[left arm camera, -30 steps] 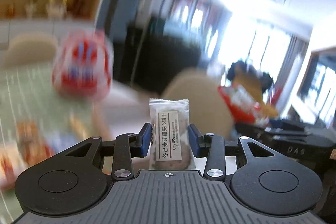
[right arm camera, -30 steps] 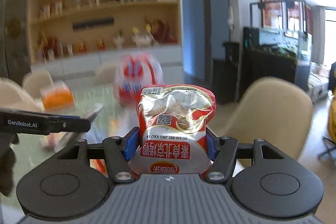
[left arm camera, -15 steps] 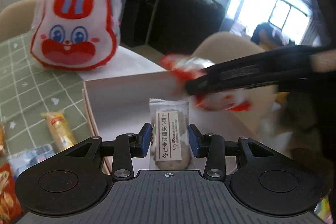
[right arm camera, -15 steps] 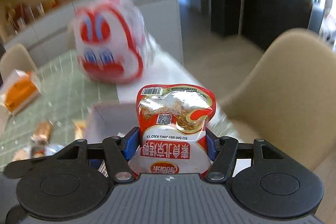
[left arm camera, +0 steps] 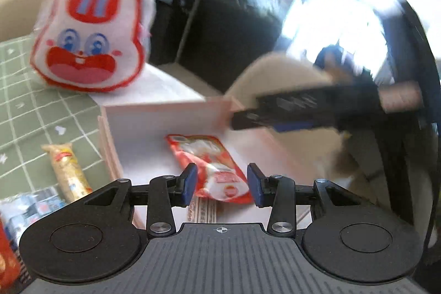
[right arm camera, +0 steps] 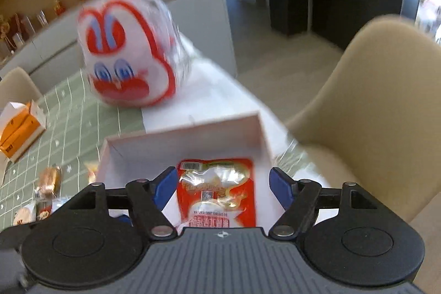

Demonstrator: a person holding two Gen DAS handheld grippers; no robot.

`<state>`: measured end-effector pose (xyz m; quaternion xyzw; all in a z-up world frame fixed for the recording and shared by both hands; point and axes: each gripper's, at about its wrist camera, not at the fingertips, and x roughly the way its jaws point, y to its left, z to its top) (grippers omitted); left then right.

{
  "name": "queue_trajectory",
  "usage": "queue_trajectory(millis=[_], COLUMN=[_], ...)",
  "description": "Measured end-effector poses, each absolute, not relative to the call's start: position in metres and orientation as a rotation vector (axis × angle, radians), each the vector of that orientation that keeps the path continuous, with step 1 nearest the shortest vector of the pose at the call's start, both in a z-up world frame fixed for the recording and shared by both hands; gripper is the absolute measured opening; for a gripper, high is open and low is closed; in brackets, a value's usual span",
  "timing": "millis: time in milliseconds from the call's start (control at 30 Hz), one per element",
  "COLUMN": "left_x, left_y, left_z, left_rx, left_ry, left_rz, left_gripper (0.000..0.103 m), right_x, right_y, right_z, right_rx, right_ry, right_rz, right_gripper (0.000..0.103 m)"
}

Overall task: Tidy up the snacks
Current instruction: 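Lower the bag into the pink box and open the right tool while the left tool drops the packet in, then move the right tool to the cartoon candy bag while the left tool reaches a clear packet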

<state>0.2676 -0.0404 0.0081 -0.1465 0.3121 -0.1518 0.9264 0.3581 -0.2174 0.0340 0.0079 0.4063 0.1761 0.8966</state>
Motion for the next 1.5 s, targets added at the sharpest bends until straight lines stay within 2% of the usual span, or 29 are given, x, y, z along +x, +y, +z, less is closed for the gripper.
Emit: queue_trajectory(millis=[200, 300, 500, 633, 733, 900, 1000, 1133, 1167, 1500], left_x=[0.229, 0.200, 0.165, 0.158, 0.151, 0.156, 0.158, 0.164, 0.167, 0.175], left_y=[0.005, 0.034, 0.106, 0.146, 0.167, 0.199, 0.207, 0.210, 0.209, 0.147], left_z=[0.018, 0.014, 0.000, 0.020, 0.026, 0.005, -0.006, -0.018, -0.021, -0.030], left_rx=[-0.354, -0.314, -0.436, -0.433, -0.374, -0.474, -0.501, -0.504, -0.492, -0.311], left_ry=[0.607, 0.600, 0.589, 0.598, 0.664, 0.704, 0.659, 0.638, 0.646, 0.745], left_rz=[-0.311, -0.256, -0.055, 0.070, 0.171, 0.216, 0.250, 0.222, 0.223, -0.079], left_gripper=[0.044, 0.044, 0.044, 0.044, 0.044, 0.044, 0.044, 0.044, 0.044, 0.029], right_x=[0.309, 0.274, 0.184, 0.146, 0.143, 0.158, 0.163, 0.157, 0.154, 0.115], right_y=[-0.228, -0.230, -0.195, -0.148, -0.119, -0.082, -0.074, -0.080, -0.083, -0.133], right_z=[0.066, 0.067, 0.032, -0.001, -0.020, -0.039, -0.043, -0.043, -0.042, -0.044], right_rx=[-0.037, -0.017, -0.018, -0.130, -0.159, -0.157, -0.168, -0.187, -0.199, -0.278], right_ry=[0.662, 0.656, 0.665, 0.630, 0.647, 0.677, 0.689, 0.696, 0.693, 0.666], right_rz=[0.302, 0.342, 0.543, 0.603, 0.607, 0.574, 0.547, 0.573, 0.576, 0.594], right_gripper=[0.077, 0.077, 0.077, 0.077, 0.077, 0.077, 0.076, 0.060, 0.059, 0.059])
